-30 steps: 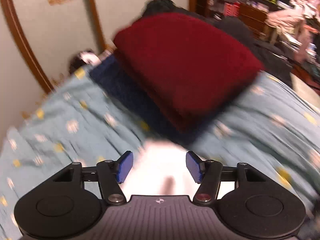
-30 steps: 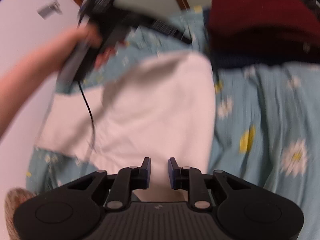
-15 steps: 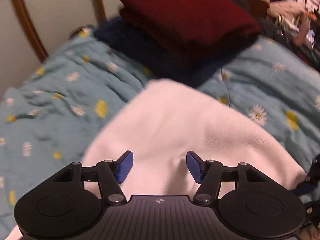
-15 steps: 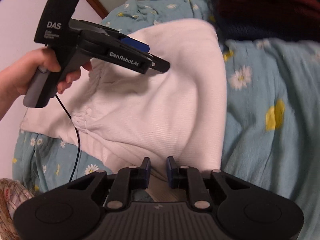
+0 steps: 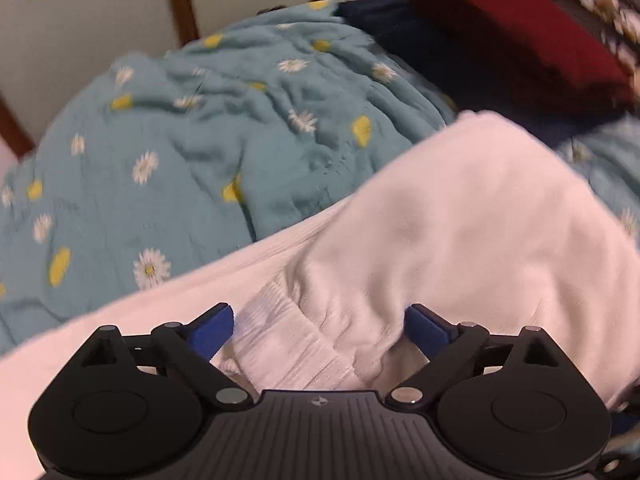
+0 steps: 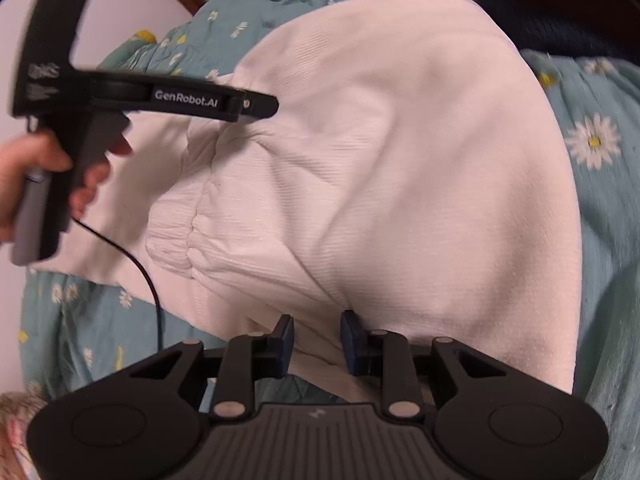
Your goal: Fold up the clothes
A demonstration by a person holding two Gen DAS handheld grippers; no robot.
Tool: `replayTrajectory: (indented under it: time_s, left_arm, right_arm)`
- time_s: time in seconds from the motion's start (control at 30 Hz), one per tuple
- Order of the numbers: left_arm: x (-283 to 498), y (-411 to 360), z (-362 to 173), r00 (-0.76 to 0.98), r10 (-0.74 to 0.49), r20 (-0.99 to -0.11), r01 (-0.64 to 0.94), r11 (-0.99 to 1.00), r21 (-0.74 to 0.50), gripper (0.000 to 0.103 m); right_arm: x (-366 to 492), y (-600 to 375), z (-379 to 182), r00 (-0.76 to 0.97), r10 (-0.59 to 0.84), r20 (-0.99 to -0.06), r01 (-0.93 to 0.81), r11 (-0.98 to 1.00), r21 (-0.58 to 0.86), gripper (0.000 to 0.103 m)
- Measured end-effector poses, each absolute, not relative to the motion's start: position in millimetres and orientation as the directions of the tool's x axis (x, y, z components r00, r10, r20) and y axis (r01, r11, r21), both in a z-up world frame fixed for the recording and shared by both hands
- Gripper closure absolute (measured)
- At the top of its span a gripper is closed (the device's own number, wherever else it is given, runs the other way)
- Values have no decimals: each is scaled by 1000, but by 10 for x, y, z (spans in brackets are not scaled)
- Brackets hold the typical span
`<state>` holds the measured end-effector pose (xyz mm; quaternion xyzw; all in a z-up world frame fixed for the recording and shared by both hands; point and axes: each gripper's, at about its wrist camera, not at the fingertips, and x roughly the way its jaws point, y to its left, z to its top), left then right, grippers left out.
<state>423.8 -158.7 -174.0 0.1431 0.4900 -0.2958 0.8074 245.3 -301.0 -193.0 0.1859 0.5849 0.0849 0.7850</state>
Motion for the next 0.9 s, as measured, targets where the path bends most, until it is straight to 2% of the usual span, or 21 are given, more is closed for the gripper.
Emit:
replayTrajectory:
  time_s: [0.07,0.13,0.2,0.27,0.33,0.37,0.4,0.47,0.53,0.63,0.73,0.9]
  left_arm:
    - [4174,-1380,-1487,359,-405,-841,627,772,-104,27]
    - [4062,-1108,-1222,395,-459,-796,626,768,-132,27]
    - [3874,-673,-912,464,-490,-738,591,792,-154,23]
    - [3686,-222,-692,521,-508,-686,543,817,-193,23]
    - [3443,444,-514,589,-522,-617,442,847,-295,17]
    - [3358,704,-495,615,-518,-595,387,855,-346,12]
    - [3235,1073,-498,651,-501,-570,299,860,-414,12]
    - [3065,1592,-557,689,-452,-566,163,858,-487,12]
    - [2857,2146,-678,713,-382,-589,16,848,-530,12]
    - [2592,2647,-864,739,-309,-599,-94,833,-545,12]
    - [2531,2901,-1154,734,-286,-617,-169,802,-572,12]
    - [2573,3111,-1660,698,-279,-659,-360,660,-660,12]
  right_arm:
    - [2423,-2959,-1794,328,335,-883,65,925,375,78]
    - [2355,-2939,-1576,379,348,-857,55,916,396,77]
    - [2244,-2983,-1324,454,397,-798,43,885,464,69]
    - [2107,-2991,-1058,533,415,-738,9,869,495,52]
    - [2032,-2929,-855,581,408,-705,-27,875,484,45]
    - [2006,-2884,-795,593,407,-695,-41,877,479,44]
    - [1985,-2833,-774,598,430,-677,-61,866,496,44]
    - [1970,-2723,-777,600,477,-642,-94,839,536,44]
    - [1991,-2575,-924,599,459,-656,-59,842,536,44]
    - [2024,-2459,-1141,588,441,-678,-28,849,527,44]
    - [2064,-2392,-1432,575,485,-659,-14,811,585,44]
    - [2054,-2362,-1573,592,489,-641,36,778,627,44]
